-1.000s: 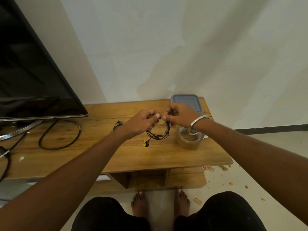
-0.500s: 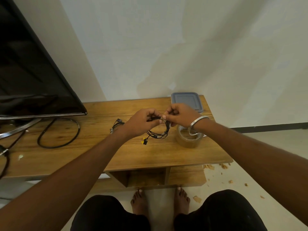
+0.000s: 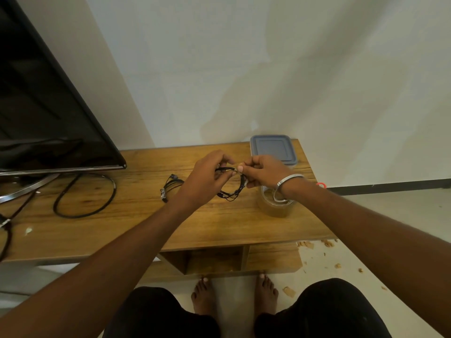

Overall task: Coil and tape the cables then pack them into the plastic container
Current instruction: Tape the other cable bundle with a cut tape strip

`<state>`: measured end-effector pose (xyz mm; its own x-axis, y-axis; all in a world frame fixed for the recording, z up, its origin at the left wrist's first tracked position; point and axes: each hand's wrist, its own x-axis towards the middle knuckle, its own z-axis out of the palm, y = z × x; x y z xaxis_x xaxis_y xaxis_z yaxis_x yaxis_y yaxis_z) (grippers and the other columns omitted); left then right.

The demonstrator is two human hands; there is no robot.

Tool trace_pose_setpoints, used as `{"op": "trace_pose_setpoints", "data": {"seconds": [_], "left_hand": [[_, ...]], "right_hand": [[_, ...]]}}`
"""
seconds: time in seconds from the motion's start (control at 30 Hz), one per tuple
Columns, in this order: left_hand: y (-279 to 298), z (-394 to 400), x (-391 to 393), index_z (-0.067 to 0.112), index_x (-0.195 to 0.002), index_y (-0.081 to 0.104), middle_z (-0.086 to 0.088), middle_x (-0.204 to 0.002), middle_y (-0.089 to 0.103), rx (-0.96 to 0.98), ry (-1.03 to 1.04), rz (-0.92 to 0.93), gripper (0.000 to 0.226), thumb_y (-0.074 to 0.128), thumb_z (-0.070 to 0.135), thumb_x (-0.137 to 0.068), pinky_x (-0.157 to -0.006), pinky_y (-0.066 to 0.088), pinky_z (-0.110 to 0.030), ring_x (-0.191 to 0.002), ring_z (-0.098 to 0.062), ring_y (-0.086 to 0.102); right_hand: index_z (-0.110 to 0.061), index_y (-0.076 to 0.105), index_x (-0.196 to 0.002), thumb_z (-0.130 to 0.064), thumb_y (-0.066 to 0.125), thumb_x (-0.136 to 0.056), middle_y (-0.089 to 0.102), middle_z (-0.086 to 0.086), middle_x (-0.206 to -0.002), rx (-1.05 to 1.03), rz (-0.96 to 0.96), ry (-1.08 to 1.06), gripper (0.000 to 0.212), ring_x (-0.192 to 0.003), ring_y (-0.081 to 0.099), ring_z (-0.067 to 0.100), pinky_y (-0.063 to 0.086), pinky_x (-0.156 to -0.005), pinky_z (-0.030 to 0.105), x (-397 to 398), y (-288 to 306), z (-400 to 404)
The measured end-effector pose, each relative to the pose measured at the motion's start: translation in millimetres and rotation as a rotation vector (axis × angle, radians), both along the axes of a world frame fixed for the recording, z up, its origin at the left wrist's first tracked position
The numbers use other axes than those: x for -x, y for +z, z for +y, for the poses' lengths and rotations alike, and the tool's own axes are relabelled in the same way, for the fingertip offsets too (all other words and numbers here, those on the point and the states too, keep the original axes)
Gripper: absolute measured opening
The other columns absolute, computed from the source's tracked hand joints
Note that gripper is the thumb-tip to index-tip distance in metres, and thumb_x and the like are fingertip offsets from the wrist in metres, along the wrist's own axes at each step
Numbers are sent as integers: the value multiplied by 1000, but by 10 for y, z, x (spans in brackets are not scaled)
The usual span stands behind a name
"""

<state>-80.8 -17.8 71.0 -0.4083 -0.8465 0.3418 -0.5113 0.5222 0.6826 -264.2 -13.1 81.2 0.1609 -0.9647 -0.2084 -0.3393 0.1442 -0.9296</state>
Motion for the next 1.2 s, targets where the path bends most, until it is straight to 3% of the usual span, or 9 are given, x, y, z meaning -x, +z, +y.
{"op": "trace_pose_setpoints", "data": {"seconds": [0.1,0.27,0.47,0.67,0.77,0.93,1.03,1.1,1.2], "left_hand": [[17,18,1,18,-105,58,10,-86,50,26,-30,-14,19,67,11,-90,-65,42,-11,-80,-3,52],[32,35,-17,15,-103,62,24,-91,48,102,-80,-80,15,66,8,-90,-74,35,-2,-88,12,48],[-62,19,-37,15,-100,61,18,-83,47,67,-15,-92,9,65,14,-92,-62,36,-11,-79,-1,47],[-118,-11,-46,11,-100,61,0,-95,62,-20,78,-23,9,64,15,-92,-77,53,-31,-89,-15,60],[-116,1,-25,9,-99,60,6,-93,62,-55,98,-2,10,65,15,-92,-77,53,-27,-89,-13,61],[-129,15,-15,11,-97,56,14,-89,56,-80,108,1,11,65,15,-92,-72,48,-16,-86,0,57],[-139,16,-21,10,-95,54,15,-87,55,-62,113,-12,13,65,15,-91,-69,45,-10,-83,2,55],[-149,14,-28,11,-94,54,14,-87,55,-55,105,-17,13,66,15,-91,-70,45,-11,-84,0,55],[-158,12,-34,10,-94,54,15,-87,54,-43,86,-21,13,66,14,-91,-71,46,-15,-83,-2,55]], "right_hand": [[-6,60,-109,-22,65,-87,66,2,-75,-32,-49,-28,28,-68,65,13,59,-68,27,-20,-21,0],[-14,47,-116,-21,68,-84,68,7,-84,-67,-111,-76,39,-69,65,15,59,-67,29,-42,-42,37],[-15,32,-108,-21,70,-83,61,11,-87,-15,-104,-140,46,-64,62,17,59,-68,35,-82,-68,85],[-13,45,-94,-20,72,-80,53,2,-93,218,53,-148,32,-64,65,13,55,-57,25,-147,-86,132],[-21,50,-85,-18,75,-77,54,0,-98,275,90,-121,27,-75,67,19,52,-60,22,-192,-126,131],[-23,60,-95,-20,74,-79,56,1,-105,304,156,-111,22,-82,66,18,51,-61,14,-235,-163,136],[-24,60,-95,-20,74,-79,56,1,-107,289,163,-125,21,-84,66,18,54,-68,20,-230,-172,142],[-22,62,-94,-19,74,-79,56,0,-108,280,176,-128,19,-84,67,17,55,-70,22,-224,-181,139],[-18,65,-96,-19,73,-80,57,-1,-106,279,196,-116,18,-83,66,16,51,-64,13,-221,-184,142]]}}
